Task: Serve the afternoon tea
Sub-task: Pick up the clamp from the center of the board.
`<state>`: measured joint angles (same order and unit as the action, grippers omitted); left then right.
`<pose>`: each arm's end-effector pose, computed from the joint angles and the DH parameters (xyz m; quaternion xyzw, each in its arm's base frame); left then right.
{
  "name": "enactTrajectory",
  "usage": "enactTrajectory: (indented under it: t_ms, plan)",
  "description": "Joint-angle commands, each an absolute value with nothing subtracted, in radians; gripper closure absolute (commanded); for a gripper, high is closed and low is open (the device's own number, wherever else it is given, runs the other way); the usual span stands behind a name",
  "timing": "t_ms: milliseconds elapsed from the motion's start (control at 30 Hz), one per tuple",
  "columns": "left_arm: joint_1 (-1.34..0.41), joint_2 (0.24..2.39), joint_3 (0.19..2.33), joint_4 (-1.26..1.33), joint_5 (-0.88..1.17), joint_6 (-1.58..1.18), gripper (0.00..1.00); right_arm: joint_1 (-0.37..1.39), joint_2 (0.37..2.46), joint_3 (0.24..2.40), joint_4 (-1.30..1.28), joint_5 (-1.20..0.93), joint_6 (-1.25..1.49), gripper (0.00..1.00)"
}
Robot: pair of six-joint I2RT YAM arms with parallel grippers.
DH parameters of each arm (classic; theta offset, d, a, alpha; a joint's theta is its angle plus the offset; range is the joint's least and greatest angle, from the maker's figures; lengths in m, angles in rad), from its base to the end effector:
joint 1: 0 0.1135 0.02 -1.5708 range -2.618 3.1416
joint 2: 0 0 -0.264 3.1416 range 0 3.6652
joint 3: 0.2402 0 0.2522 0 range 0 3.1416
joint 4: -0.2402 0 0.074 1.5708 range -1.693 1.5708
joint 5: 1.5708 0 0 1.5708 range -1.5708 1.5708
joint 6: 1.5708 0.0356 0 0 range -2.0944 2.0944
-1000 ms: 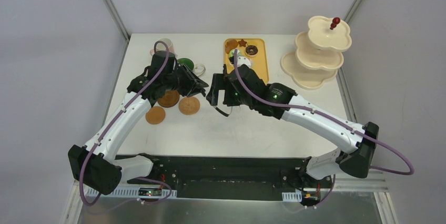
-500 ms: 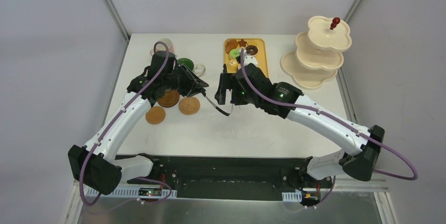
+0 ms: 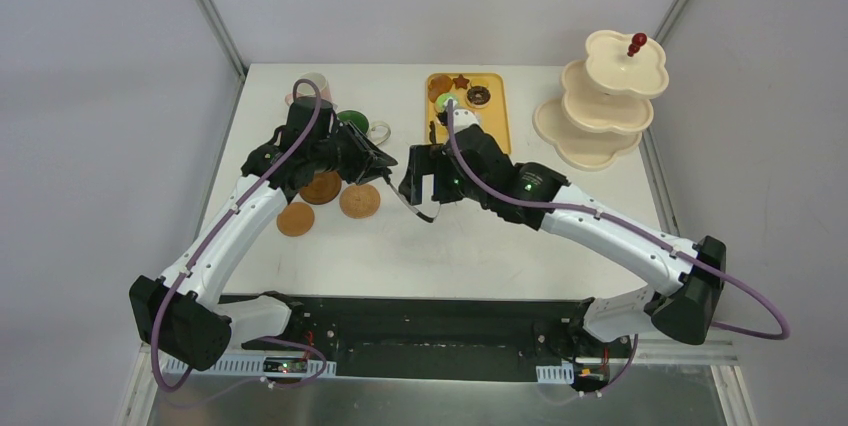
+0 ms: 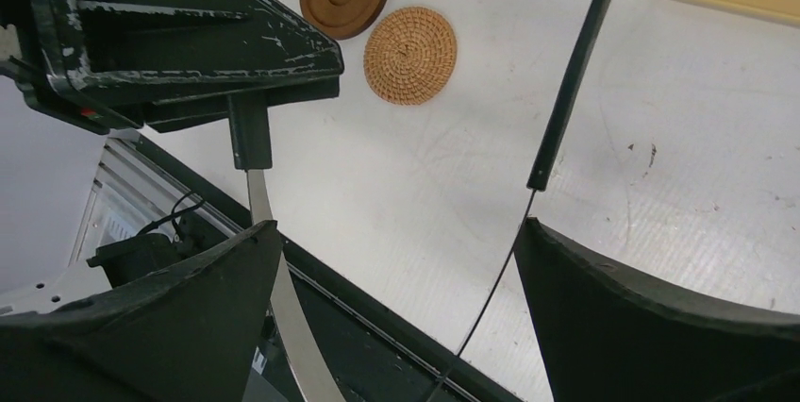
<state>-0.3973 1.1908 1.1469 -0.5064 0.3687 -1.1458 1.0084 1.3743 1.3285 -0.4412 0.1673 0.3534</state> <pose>0.2355 -0.1127 0.3518 -0.2303 0.8312 -0.4494 0.2326 0.1716 0.2611 0.3701 -0.2338 0.8222 0.2679 0.4444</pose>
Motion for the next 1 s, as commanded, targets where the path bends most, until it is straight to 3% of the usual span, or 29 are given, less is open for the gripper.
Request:
enactTrajectory:
  t_ms: [0, 300, 600, 967]
  plan:
    - [-0.388, 1.182, 1.160, -0.476, 0.398, -1.171, 1.00, 1.022, 1.327, 1.300, -0.322, 0.151, 0.358, 0.01]
    - [-0.388, 1.200, 1.184, -0.520, 0.397, -1.165, 1.00, 1.032, 1.362, 1.312, -0.322, 0.180, 0.349, 0.00]
    - [-0.388, 1.216, 1.210, -0.563, 0.393, -1.139, 1.00, 0.984, 1.275, 1.285, -0.391, 0.157, 0.545, 0.00]
    - [-0.388, 1.240, 1.232, -0.619, 0.394, -1.115, 1.00, 0.985, 1.287, 1.302, -0.439, 0.166, 0.524, 0.00]
